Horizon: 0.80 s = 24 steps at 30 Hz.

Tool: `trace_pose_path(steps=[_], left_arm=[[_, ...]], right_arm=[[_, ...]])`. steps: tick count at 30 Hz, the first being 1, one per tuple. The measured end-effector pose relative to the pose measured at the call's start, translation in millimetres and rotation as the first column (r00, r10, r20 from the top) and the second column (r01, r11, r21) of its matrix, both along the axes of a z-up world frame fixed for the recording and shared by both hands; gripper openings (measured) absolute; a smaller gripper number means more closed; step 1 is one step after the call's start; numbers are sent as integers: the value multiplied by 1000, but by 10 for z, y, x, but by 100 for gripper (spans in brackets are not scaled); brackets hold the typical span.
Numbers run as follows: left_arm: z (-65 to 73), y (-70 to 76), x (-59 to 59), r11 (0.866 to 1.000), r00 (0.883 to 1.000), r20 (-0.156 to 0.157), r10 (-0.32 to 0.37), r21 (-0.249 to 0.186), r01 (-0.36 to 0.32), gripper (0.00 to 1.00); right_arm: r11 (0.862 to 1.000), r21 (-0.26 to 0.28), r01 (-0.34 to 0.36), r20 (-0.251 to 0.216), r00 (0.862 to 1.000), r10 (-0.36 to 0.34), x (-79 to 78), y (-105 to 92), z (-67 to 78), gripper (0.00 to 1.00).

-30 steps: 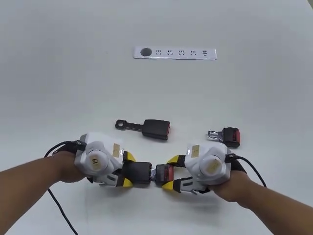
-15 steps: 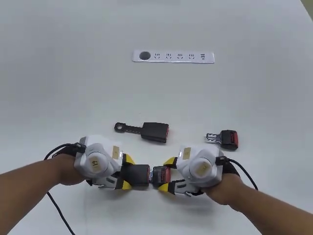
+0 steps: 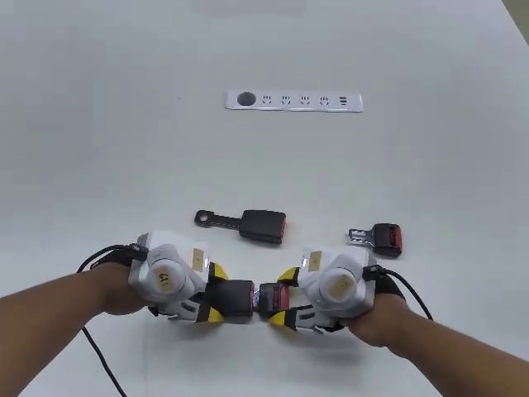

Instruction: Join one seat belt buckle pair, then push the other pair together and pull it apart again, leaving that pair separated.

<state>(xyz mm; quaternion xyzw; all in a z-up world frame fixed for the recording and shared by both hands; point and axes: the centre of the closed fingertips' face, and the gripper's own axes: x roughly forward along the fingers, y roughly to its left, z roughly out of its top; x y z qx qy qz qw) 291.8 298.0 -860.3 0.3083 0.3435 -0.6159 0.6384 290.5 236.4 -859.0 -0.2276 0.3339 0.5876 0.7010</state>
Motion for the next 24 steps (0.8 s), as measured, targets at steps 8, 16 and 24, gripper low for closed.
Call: trace_pose_path(steps=[8, 16, 24], left_arm=[[2, 6, 0, 1000, 1000, 0, -2, -19, 2, 34], [2, 10, 5, 999, 1000, 1, -11, -44, 11, 34], [7, 14, 7, 997, 1000, 4, -5, -83, 6, 34]], right_arm=[[1000, 25, -5, -6, 1000, 5, 4, -17, 0, 35], [996, 87, -19, -15, 1000, 20, 7, -24, 11, 35], [985, 168, -31, -11, 999, 33, -16, -29, 34, 34]])
